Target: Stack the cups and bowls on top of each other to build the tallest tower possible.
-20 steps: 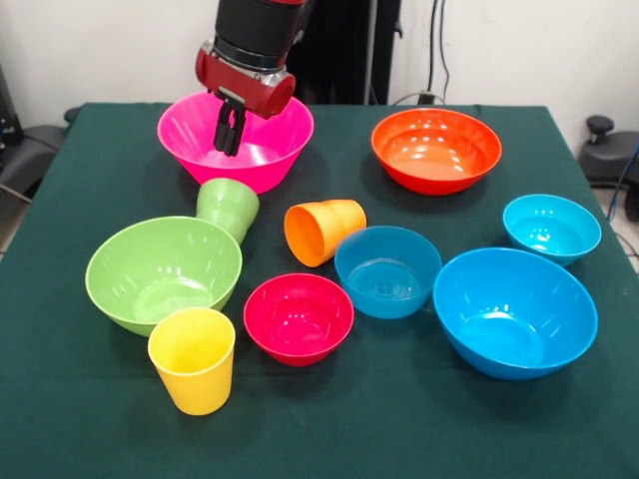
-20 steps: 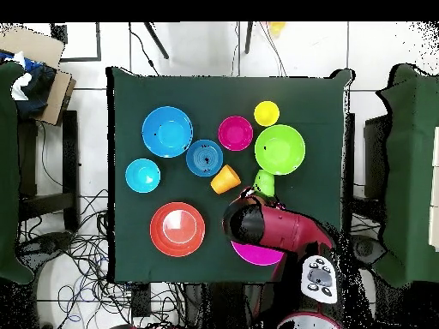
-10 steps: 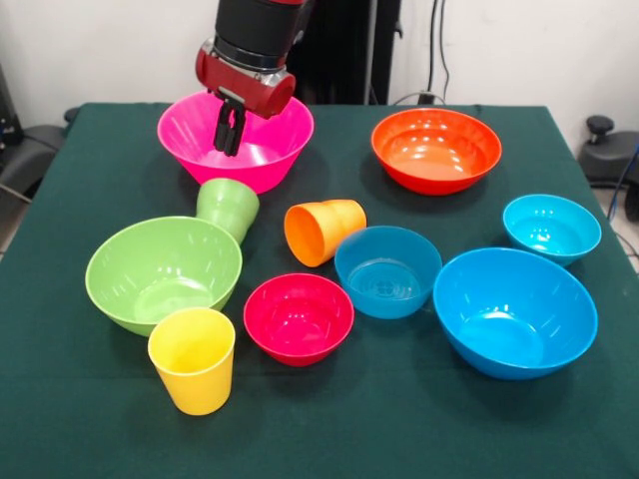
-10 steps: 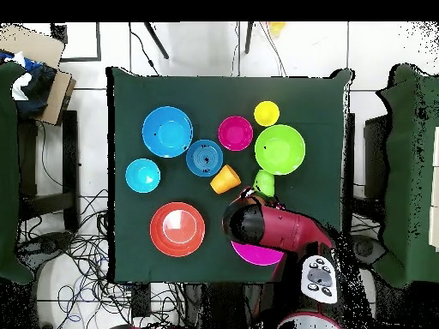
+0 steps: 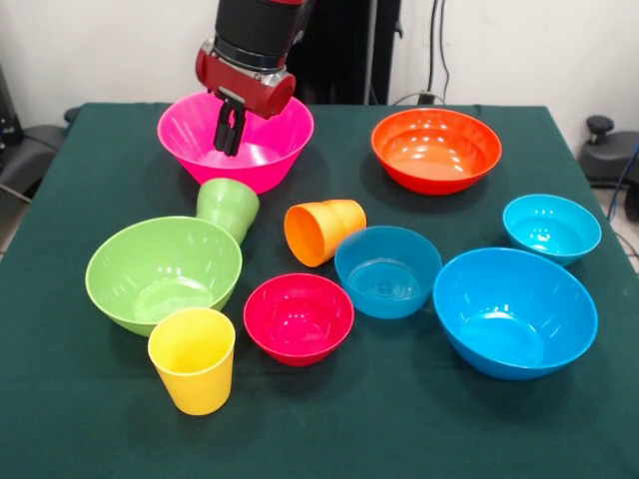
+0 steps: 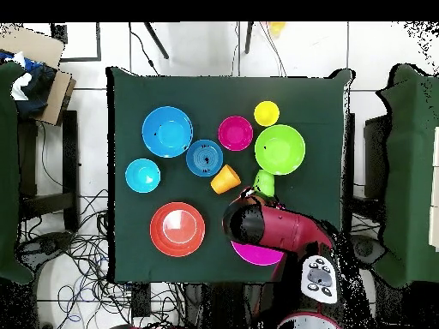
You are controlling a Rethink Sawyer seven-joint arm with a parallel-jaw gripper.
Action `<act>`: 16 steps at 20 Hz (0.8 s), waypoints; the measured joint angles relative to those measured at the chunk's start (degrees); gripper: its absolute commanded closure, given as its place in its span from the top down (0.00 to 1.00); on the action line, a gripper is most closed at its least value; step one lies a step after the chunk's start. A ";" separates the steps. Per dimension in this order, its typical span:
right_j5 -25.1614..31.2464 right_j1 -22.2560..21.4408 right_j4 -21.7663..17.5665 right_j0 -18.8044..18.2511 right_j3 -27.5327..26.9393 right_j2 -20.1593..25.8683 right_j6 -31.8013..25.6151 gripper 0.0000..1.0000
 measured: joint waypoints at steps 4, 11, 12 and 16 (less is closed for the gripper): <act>0.00 0.00 0.00 0.14 0.00 0.00 0.00 0.00; 0.00 0.00 0.00 0.73 0.00 0.00 0.00 0.00; 0.00 0.00 0.00 0.80 0.00 0.00 0.00 0.00; 0.00 0.00 0.00 1.31 0.00 0.00 0.00 0.00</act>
